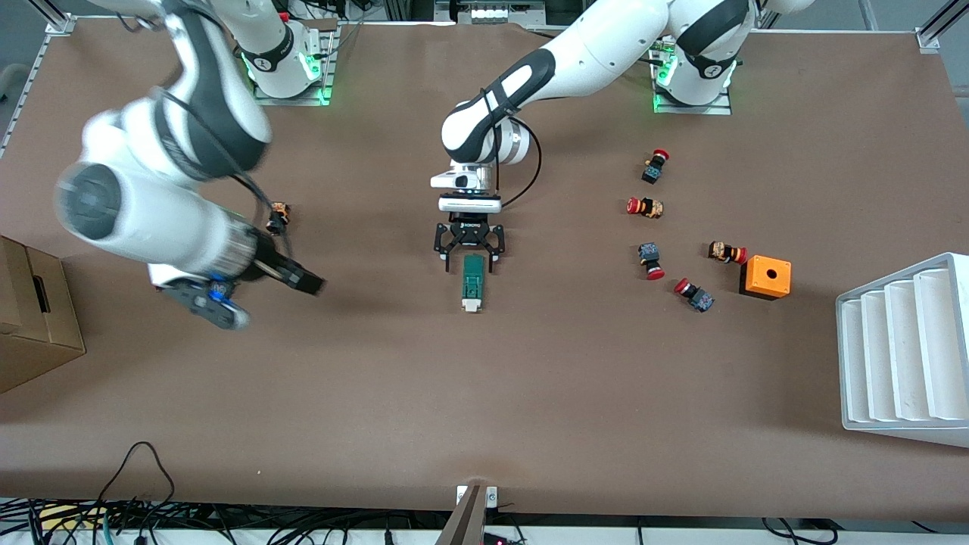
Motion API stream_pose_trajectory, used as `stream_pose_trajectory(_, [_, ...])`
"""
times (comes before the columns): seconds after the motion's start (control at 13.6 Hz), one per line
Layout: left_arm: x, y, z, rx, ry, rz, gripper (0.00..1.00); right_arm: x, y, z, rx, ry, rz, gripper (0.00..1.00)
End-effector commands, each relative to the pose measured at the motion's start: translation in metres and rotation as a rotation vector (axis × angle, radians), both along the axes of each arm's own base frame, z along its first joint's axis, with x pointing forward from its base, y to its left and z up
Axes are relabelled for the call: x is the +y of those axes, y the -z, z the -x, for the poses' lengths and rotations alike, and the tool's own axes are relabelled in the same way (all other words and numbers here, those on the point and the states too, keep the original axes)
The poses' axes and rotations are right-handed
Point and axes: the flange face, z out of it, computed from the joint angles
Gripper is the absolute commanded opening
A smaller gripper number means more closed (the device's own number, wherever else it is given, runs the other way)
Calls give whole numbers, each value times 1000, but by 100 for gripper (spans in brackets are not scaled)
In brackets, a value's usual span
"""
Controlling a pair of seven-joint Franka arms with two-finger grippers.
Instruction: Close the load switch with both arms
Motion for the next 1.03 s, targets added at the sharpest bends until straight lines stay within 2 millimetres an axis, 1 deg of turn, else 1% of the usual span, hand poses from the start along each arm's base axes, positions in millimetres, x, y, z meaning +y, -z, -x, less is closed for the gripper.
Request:
stream_pose_trajectory(0.0, [-12,-55,5,79,2,-30,100,-44,-24,35,-9,-162,18,99])
stream_pose_trajectory(0.07, [-14,-71,4,108,-5,-36,100,-59,-31,43,-22,-226,34,99])
stream_pose_trajectory(0.15, [-15,-97,1,151,-13,-49,100,-87,-48,53,-54,-308,29,99])
stream_pose_trajectory(0.22, [-14,-112,-2,180,-23,-65,100,-105,-57,56,-74,-334,24,99])
stream_pose_trajectory(0.37, [-13,-154,-9,249,-29,-86,100,-131,-69,63,-86,-408,21,99])
stream_pose_trajectory(0.52, [-4,-202,-20,331,-30,-98,100,-145,-79,69,-106,-465,33,99])
stream_pose_trajectory(0.66, [9,-241,-34,410,-18,-102,100,-151,-83,70,-116,-510,34,99])
stream_pose_trajectory(0.74, [18,-258,-48,445,-26,-80,100,-151,-84,69,-119,-515,37,99])
stream_pose_trajectory(0.81, [17,-276,-44,494,-6,-61,100,-150,-85,66,-122,-520,46,99])
stream_pose_trajectory(0.88, [25,-285,-53,519,-14,-55,100,-148,-85,63,-124,-527,52,99])
stream_pose_trajectory(0.96, [32,-296,-54,526,-22,-74,100,-147,-86,60,-129,-528,52,99])
